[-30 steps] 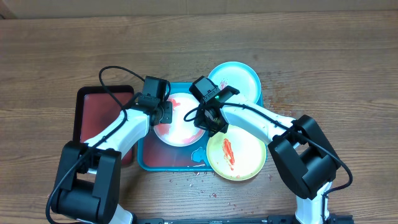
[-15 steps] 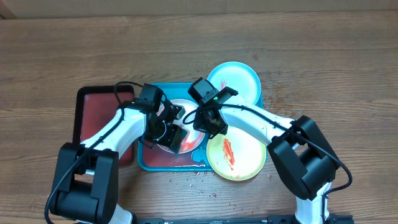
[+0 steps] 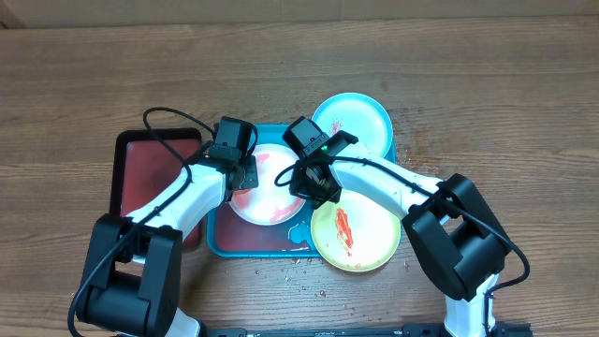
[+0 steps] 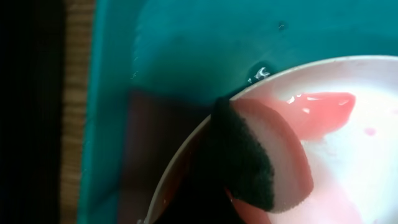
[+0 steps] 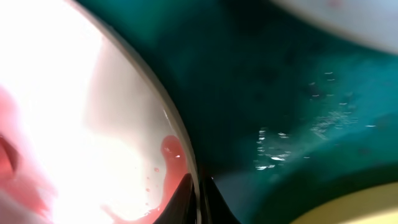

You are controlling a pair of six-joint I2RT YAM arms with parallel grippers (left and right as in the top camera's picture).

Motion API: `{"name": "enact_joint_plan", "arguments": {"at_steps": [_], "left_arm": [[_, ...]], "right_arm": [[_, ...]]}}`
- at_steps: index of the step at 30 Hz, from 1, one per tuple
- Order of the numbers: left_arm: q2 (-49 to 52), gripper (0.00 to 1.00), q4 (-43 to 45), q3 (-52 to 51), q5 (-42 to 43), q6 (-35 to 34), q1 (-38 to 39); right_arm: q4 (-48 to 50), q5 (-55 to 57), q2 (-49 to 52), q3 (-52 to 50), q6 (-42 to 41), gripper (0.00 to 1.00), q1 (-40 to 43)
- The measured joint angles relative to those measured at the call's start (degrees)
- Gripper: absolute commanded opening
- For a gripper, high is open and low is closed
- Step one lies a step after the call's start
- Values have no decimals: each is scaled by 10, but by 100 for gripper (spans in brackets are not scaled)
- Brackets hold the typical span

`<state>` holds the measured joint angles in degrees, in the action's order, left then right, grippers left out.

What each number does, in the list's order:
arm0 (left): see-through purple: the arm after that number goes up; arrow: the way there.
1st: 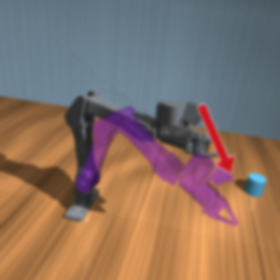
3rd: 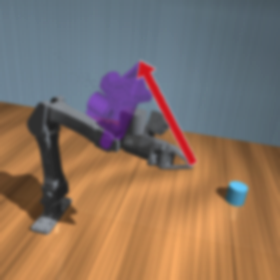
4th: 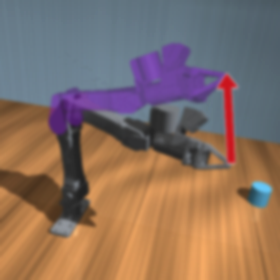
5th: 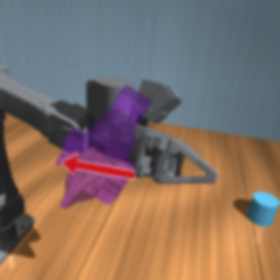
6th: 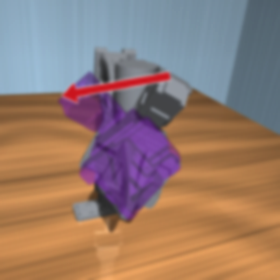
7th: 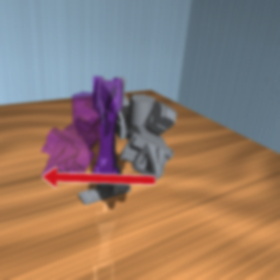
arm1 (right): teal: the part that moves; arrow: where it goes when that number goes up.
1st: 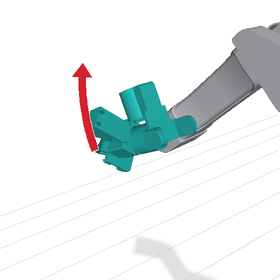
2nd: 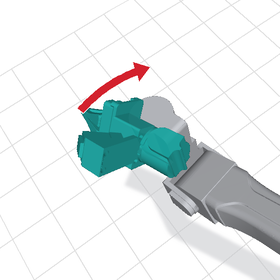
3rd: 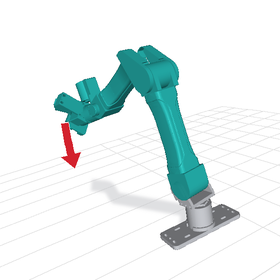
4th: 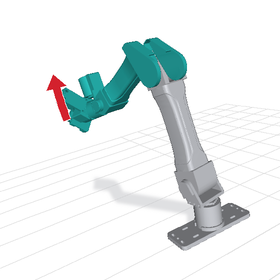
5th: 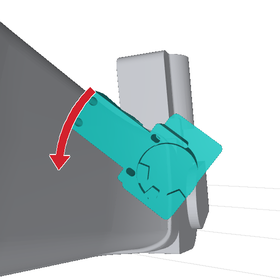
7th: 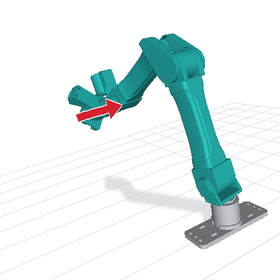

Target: Clean dirty plates on tray and stack at the side

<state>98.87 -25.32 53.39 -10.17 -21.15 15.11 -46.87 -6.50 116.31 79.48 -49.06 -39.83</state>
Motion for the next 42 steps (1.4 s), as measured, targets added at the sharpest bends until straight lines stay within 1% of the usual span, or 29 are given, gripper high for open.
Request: {"name": "enact_joint_plan", "arguments": {"at_steps": [3,5,7,10,13,14,16,18,21,23,25,27,31,35,38,41,42], "left_arm": [[-3,4,-60,9,1,0,0],[-6,4,-102,13,35,33,-3],[-8,4,-140,16,93,78,-9],[-9,4,-183,15,216,170,-17],[-4,4,-180,4,316,237,-16],[-2,4,-169,2,336,249,-16],[1,4,-153,1,352,253,-16],[3,4,-144,6,345,232,-18],[8,4,-180,45,304,195,-26],[12,4,-223,98,260,165,-39],[15,4,-269,176,216,139,-59],[16,4,-305,256,190,123,-79],[16,4,-401,401,164,110,-113],[15,4,-516,506,162,113,-127],[14,4,-593,547,166,125,-126],[13,4,-634,552,168,135,-126],[13,4,-641,551,168,140,-126]], "right_arm": [[-3,-7,0,0,2,4,-5],[-9,-8,0,0,4,4,-7],[-12,-7,0,0,7,4,-7],[-13,-7,0,0,10,4,-7],[-14,-8,0,0,14,4,-7],[-14,-8,0,0,14,4,-7],[-14,-8,0,0,17,4,-7],[-14,-8,0,0,18,4,-7],[-12,-9,0,0,23,4,-7],[-11,-9,0,0,26,4,-7],[-10,-10,0,0,27,4,-7],[-6,-9,0,0,32,4,-7],[0,-9,0,0,51,4,-7],[-11,-5,0,3,89,4,-7],[-49,24,-9,16,108,4,-7],[-91,74,-41,36,122,4,-7],[-110,106,-60,51,127,4,-7]]}}
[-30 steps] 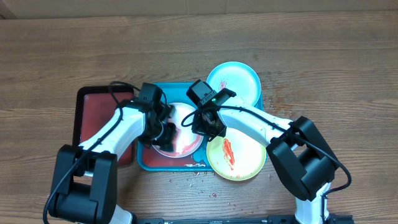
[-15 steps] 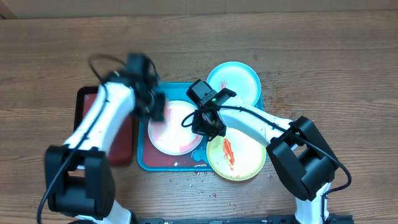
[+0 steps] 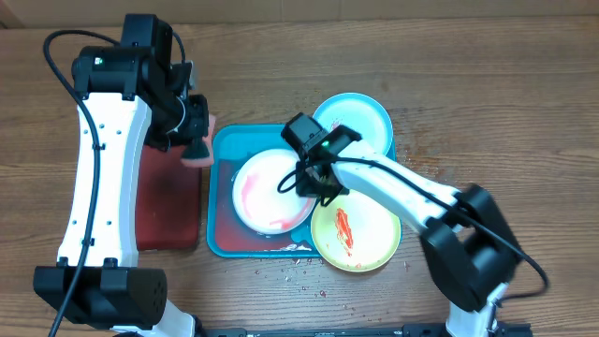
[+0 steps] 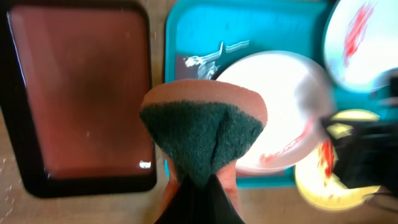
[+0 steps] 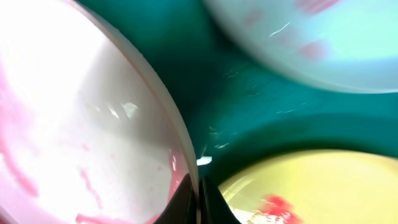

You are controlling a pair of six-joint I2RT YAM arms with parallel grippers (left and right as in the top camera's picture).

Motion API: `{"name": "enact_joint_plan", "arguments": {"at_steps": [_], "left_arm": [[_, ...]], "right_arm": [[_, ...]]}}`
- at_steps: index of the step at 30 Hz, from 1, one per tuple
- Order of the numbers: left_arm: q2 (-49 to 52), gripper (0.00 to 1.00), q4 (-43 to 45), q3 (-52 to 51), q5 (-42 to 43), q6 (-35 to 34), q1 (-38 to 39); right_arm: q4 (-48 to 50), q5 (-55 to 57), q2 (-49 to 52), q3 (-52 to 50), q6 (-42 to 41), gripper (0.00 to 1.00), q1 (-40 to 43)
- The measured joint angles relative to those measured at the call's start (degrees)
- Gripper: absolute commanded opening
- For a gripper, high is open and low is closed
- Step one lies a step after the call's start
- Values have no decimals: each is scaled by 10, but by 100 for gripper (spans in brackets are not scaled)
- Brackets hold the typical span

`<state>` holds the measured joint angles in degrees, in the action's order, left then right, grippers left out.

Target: Clean dirty plates on tray and stack at the side

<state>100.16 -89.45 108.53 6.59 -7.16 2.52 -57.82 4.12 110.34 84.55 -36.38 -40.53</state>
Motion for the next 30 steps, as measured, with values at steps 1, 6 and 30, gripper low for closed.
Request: {"name": "enact_joint_plan", "arguments": {"at_steps": [1,6,30], "left_arm": [[0,4,-2,0,0,2,0],[0,5,0,-3,-16,12,-4],[0,4,55,-3,-24,11,-75]], "right_arm": [[-11,24,-12,10,2,4,0],[-35,167,-74,53,11,4,-17],[-56,808,-87,56,10,4,-280]]}}
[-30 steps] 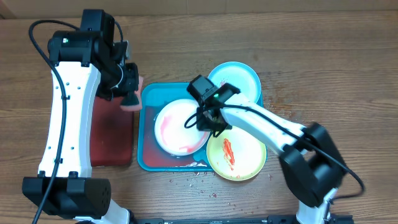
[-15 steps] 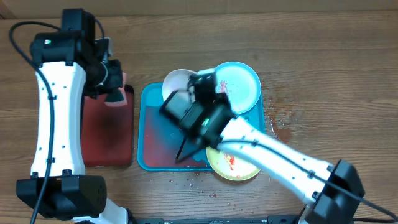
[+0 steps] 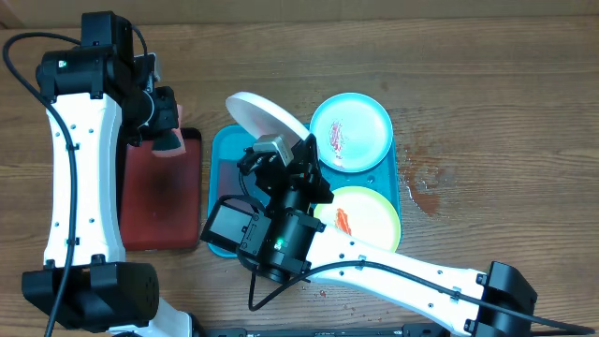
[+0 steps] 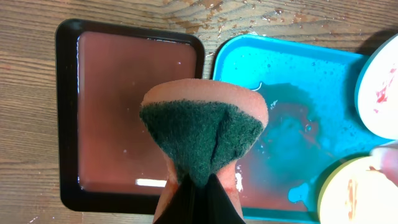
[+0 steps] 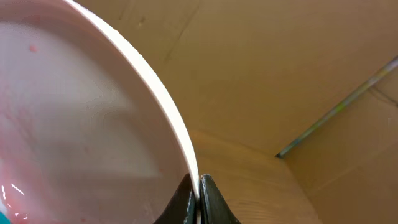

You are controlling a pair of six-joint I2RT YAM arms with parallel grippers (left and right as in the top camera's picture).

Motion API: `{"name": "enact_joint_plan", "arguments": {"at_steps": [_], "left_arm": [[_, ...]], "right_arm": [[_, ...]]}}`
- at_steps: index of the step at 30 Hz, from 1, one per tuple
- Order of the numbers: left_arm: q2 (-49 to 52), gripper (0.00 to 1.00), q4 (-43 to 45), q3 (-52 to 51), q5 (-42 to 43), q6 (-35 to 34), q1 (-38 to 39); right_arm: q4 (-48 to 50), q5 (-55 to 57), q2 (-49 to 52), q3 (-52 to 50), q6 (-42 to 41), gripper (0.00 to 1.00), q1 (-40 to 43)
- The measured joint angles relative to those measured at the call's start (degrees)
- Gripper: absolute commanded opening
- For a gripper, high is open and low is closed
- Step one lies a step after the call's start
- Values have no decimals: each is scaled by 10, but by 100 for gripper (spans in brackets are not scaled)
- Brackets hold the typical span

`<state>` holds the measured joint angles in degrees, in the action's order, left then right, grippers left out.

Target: Clean dirty plates on tray and stack at the side

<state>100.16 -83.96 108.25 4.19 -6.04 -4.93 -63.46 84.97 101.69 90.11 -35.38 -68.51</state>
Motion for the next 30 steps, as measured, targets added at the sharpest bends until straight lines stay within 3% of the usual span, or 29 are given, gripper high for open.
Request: {"name": "enact_joint_plan", "arguments": {"at_steps": [10,15,21,25,30], "left_arm": [[0,4,0,0,0,0,0],[0,4,0,0,0,0,0],[0,4,0,0,0,0,0],[0,4,0,-1,0,0,0],[0,4,0,-1,0,0,0]], "right_arm": [[0,-9,0,0,-11,4,2],[5,-238,1,-1,-18,4,46],[32,-543,1,-5,8,4,174],[42,-708,-4,-5,44,4,271],[-8,-851,-24,-5,81,4,458]]}}
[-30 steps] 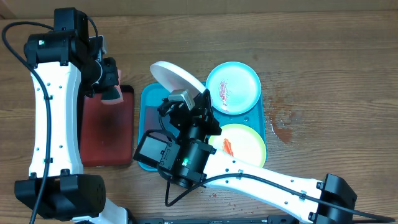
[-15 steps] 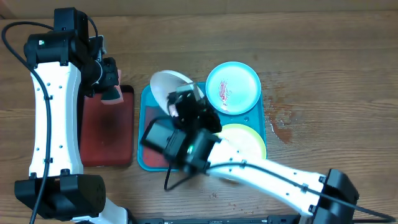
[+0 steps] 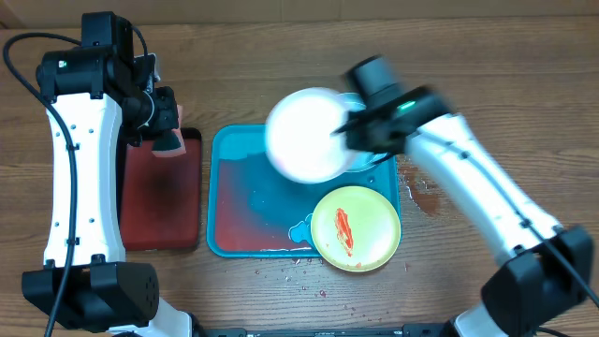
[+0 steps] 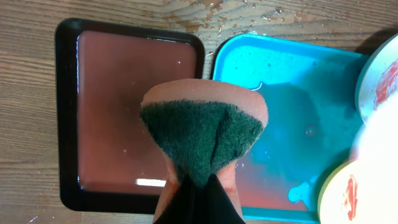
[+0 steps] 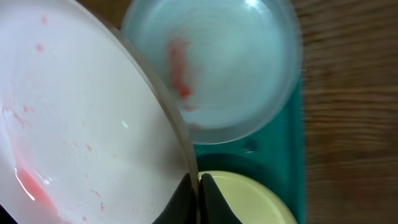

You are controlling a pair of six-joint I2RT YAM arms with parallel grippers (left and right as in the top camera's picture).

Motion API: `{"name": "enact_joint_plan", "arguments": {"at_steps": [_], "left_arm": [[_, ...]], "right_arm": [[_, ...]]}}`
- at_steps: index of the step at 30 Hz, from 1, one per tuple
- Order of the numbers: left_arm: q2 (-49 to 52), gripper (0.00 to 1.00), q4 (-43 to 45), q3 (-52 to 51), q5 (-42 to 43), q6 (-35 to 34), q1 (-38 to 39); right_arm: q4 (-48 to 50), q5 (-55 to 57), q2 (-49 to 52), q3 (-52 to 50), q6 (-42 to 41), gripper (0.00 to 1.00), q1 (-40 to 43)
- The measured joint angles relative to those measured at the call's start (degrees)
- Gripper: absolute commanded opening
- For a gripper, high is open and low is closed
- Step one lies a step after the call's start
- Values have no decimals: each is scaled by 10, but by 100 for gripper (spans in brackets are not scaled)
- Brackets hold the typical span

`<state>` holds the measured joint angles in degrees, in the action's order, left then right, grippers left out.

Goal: Clean dirty plates on tray and stack at the side
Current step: 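Carry the white plate right and set it on the table, then release the white plate and move right gripper to the yellow plate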

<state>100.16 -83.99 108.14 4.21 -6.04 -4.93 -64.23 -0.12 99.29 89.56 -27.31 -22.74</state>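
My right gripper (image 3: 348, 126) is shut on the rim of a white plate (image 3: 305, 134) smeared with pink. It holds the plate in the air over the back right of the teal tray (image 3: 245, 201). In the right wrist view the jaws (image 5: 199, 180) pinch the rim of the white plate (image 5: 74, 124) above a light blue plate (image 5: 217, 62) streaked red and a yellow plate (image 5: 255, 202). That yellow plate (image 3: 356, 227) lies at the tray's front right. My left gripper (image 3: 168, 131) is shut on an orange and green sponge (image 4: 204, 134) above the dark tray.
A black tray of reddish water (image 3: 159, 201) lies left of the teal tray. Pink liquid pools on the teal tray's floor (image 4: 273, 180). Crumbs and wet spots dot the wooden table (image 3: 430, 192) in front of and right of the trays.
My right arm has swung from in front of the tray round to its right side. The white plate has moved from over the tray's back left to its back right. The left arm and sponge are unmoved.
The sponge rested on the white plate in the teal tray while my right gripper pinched its rim. Then the sponge was raised beside the black tray, the plate still down. Then the plate was lifted, tilted. Now it hangs over the blue plate.
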Motion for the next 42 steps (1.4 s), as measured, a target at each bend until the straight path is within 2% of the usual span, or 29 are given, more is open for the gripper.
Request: {"name": "enact_joint_plan", "arguments": {"at_steps": [4,8,16,21,22,23,25,28,35,42], "left_arm": [[0,4,0,0,0,0,0],[0,4,0,0,0,0,0],[0,4,5,-1,0,0,0],[0,4,5,-1,0,0,0],[0,4,6,-1,0,0,0],[0,4,7,-1,0,0,0],[0,4,7,-1,0,0,0],[0,4,8,-1,0,0,0],[0,4,9,-1,0,0,0],[0,4,13,-1,0,0,0]], "right_arm": [[-49,-40,-6,-1,22,4,148],[-54,-59,-10,-28,41,4,278],[50,-70,-15,-192,53,4,428],[114,-72,-15,-276,55,4,445],[124,-72,-15,-289,57,9,444],[129,-74,-15,-297,58,21,444],[131,-75,-15,-307,64,31,444],[116,-81,-15,-307,67,32,443],[-4,-154,-21,-246,120,34,438],[-68,-229,-57,-225,191,36,347]]}}
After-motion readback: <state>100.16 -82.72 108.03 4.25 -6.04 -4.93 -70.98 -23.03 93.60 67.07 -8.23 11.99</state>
